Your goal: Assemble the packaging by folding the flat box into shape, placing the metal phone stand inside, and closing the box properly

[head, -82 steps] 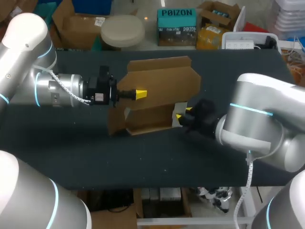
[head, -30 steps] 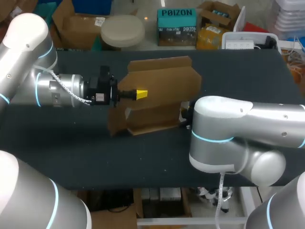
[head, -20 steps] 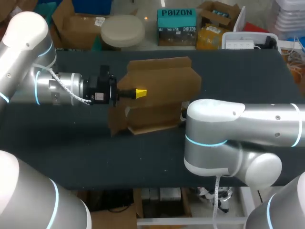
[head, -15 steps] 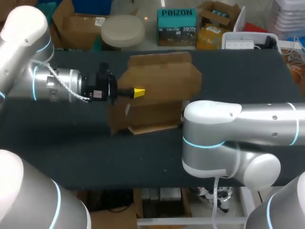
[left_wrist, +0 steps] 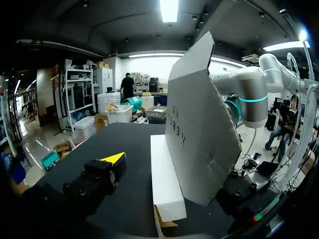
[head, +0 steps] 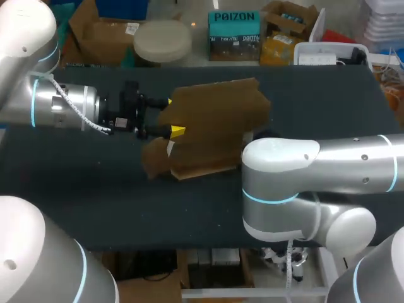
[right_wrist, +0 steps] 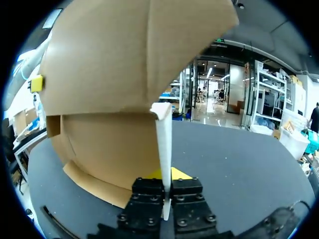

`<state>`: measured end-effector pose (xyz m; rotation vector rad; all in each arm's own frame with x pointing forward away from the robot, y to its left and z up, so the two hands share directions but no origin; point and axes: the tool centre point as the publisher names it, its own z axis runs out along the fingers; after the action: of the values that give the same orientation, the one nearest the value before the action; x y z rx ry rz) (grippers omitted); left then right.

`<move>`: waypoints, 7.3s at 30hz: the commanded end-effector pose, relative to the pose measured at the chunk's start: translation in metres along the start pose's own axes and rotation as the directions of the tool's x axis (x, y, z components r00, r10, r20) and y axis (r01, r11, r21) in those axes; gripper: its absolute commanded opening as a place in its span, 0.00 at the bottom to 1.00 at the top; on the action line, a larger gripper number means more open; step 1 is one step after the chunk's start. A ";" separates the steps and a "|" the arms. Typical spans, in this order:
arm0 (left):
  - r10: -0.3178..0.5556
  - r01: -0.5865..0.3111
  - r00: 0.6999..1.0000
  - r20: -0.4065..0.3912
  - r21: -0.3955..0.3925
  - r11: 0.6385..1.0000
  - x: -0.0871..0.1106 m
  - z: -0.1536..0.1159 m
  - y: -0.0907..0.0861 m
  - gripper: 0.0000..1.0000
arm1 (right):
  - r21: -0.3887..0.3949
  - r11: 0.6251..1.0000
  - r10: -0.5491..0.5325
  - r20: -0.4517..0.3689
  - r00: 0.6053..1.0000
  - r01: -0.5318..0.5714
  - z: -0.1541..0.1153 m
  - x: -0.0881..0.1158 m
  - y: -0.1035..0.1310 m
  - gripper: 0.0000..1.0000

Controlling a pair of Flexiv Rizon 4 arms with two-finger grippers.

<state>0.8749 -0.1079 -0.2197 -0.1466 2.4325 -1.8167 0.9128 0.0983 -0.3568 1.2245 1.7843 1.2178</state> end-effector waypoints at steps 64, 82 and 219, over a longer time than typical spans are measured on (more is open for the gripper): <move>0.154 -0.100 0.975 0.162 -0.302 0.948 0.017 -0.098 -0.002 1.00 | 0.237 0.970 0.175 -0.551 0.816 -0.048 -0.021 -0.049 0.016 0.00; 0.348 -0.269 0.929 0.123 -0.420 0.867 0.012 -0.094 -0.004 1.00 | 0.511 0.859 0.264 -0.496 0.827 0.032 -0.040 -0.074 0.029 0.00; 0.229 -0.146 0.972 0.050 -0.634 0.760 0.039 -0.088 0.083 1.00 | 0.978 0.062 0.209 0.181 0.961 -0.198 -0.034 -0.022 -0.075 0.05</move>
<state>0.8208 -0.0048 -0.2750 -0.0555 2.7334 -0.8237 0.8730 0.0568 -0.4153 2.2641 2.5911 -0.2797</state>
